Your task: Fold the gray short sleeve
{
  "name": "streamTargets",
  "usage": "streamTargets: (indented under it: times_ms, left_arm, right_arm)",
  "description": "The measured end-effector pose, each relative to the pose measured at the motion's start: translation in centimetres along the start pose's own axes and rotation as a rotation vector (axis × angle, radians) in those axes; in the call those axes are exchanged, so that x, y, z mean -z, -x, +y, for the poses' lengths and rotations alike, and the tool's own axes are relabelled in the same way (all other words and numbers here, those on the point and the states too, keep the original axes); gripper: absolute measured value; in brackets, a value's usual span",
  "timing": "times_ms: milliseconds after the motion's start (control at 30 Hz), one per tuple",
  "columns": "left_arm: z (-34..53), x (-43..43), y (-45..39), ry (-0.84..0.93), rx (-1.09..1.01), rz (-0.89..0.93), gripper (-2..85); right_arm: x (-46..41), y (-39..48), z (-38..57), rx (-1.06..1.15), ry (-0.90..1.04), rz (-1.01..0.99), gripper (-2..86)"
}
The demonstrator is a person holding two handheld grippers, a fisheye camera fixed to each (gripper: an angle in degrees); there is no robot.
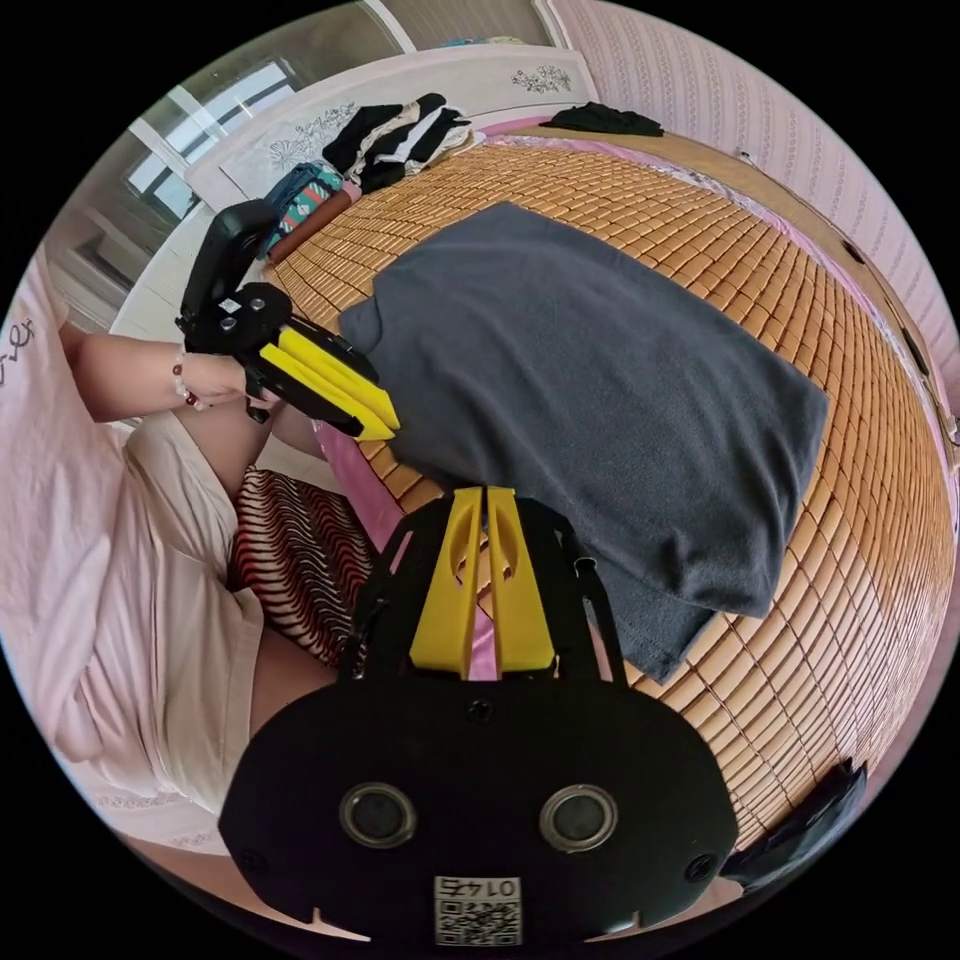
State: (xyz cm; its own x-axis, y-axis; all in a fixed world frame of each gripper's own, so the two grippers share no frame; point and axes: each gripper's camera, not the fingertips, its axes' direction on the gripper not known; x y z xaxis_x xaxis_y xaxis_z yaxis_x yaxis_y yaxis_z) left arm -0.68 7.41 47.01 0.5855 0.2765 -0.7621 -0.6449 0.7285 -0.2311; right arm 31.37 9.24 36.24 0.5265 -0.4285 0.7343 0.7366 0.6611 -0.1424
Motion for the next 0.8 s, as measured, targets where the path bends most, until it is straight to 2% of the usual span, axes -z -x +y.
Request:
streamTargets:
  times_ms: [467, 600, 800]
  left_arm:
    - [1.5, -1.7, -2.7, 0.025, -0.013, 0.005, -0.6]
    - [1.6, -2.1, -3.5, 0.036, -0.027, 0.002, -0.8]
    - [2.5, -1.1, -5.7, -0.021, -0.047, -0.049, 0.3]
  right_arm:
    - [0.2, 0.9, -1.5, -0.061, -0.054, -0.028, 0.4]
    - [-2.4, 2.1, -2.3, -0.027, 0.055, -0.007, -0.2]
    - [-1.8, 3.9, -3.3, 0.015, 0.108, 0.06, -0.8]
